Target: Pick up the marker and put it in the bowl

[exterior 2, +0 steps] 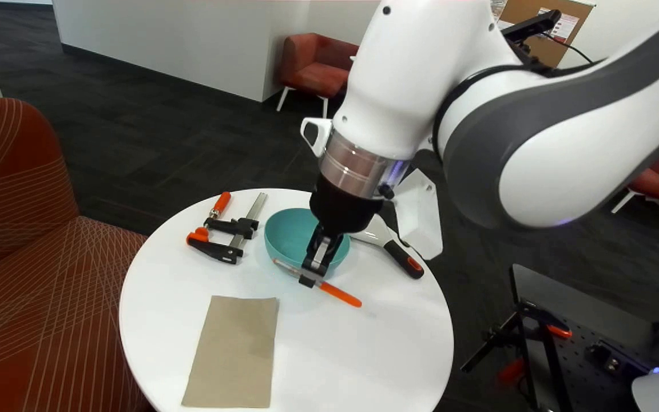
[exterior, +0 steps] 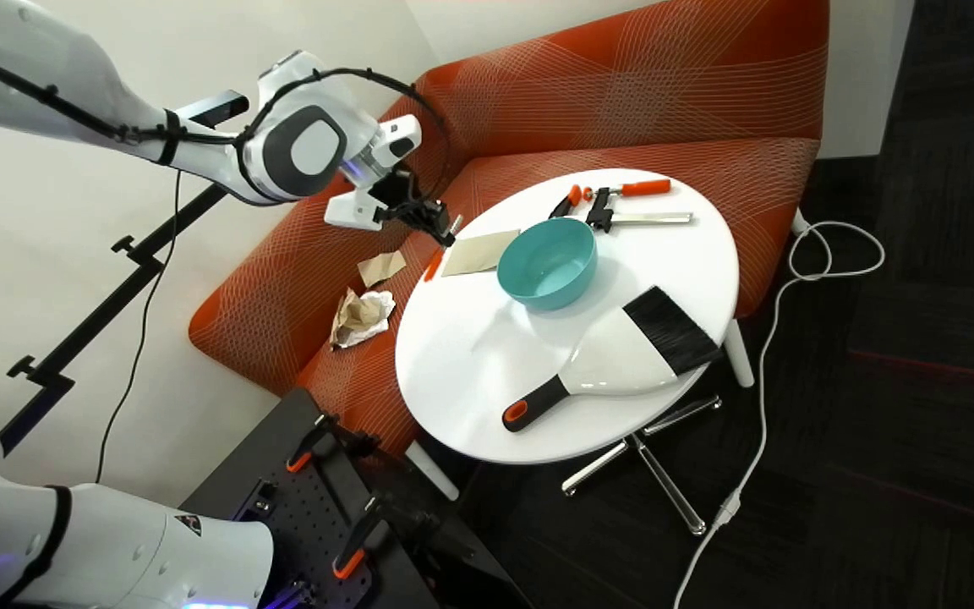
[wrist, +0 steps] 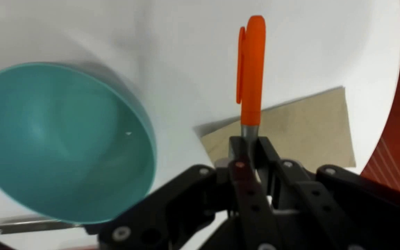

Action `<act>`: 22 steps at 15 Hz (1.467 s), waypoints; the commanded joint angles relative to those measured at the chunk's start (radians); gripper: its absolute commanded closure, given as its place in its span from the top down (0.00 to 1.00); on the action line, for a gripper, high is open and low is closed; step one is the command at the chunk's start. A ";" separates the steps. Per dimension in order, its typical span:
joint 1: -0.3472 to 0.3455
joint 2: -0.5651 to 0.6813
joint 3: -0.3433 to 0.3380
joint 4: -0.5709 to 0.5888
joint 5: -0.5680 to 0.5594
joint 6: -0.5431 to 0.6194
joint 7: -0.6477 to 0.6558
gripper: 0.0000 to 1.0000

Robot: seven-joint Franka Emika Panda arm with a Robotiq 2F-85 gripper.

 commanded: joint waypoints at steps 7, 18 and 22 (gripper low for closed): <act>0.074 -0.078 -0.225 0.002 -0.237 0.066 0.427 0.03; 0.061 -0.025 -0.255 0.020 -0.207 0.086 0.395 0.13; 0.051 0.012 -0.257 0.057 -0.198 0.107 0.391 0.03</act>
